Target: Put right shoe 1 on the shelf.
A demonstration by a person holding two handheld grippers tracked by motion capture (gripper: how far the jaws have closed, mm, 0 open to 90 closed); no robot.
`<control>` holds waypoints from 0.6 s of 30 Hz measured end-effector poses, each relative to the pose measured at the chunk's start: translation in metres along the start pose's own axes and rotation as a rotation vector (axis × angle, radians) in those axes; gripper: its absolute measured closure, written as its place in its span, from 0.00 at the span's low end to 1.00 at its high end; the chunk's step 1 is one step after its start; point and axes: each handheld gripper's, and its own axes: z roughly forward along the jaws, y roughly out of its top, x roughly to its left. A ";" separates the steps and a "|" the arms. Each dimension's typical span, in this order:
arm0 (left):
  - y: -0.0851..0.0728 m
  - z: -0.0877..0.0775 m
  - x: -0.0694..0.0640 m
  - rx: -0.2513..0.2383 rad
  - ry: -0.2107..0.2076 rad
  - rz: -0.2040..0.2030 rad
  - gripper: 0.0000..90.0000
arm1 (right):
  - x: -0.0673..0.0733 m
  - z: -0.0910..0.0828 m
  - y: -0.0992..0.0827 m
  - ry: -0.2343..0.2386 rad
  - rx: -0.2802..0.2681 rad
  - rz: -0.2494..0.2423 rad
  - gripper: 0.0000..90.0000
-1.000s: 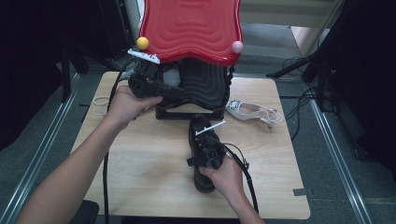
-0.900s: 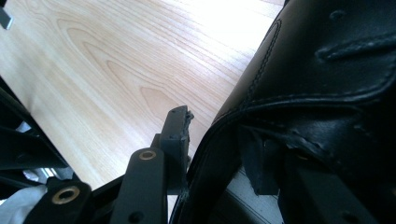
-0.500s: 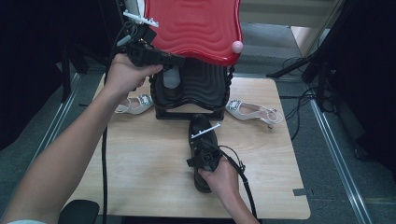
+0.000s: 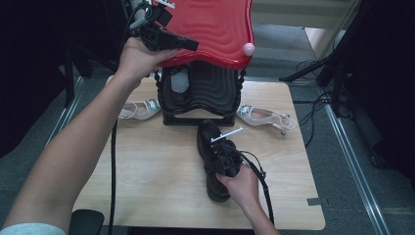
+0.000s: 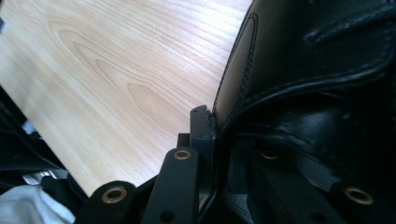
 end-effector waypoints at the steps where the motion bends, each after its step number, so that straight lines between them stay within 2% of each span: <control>1: 0.000 0.001 0.001 0.002 0.003 0.001 0.99 | -0.003 -0.004 -0.001 0.012 -0.009 0.008 0.97; 8: -0.001 0.007 0.008 -0.002 0.024 -0.012 0.99 | -0.017 -0.032 -0.011 0.039 -0.072 0.038 0.97; 12: -0.001 0.008 0.009 0.011 0.030 -0.009 0.99 | -0.027 -0.046 -0.012 0.075 -0.091 0.051 0.97; 13: -0.001 0.008 0.009 0.010 0.036 0.004 0.99 | -0.029 -0.050 -0.012 0.093 -0.094 0.057 0.97; 15: 0.000 0.009 0.009 0.018 0.036 0.007 1.00 | -0.030 -0.055 -0.013 0.118 -0.098 0.061 0.97; 18: 0.000 0.010 0.010 0.022 0.035 0.004 1.00 | -0.029 -0.064 -0.014 0.126 -0.104 0.057 0.97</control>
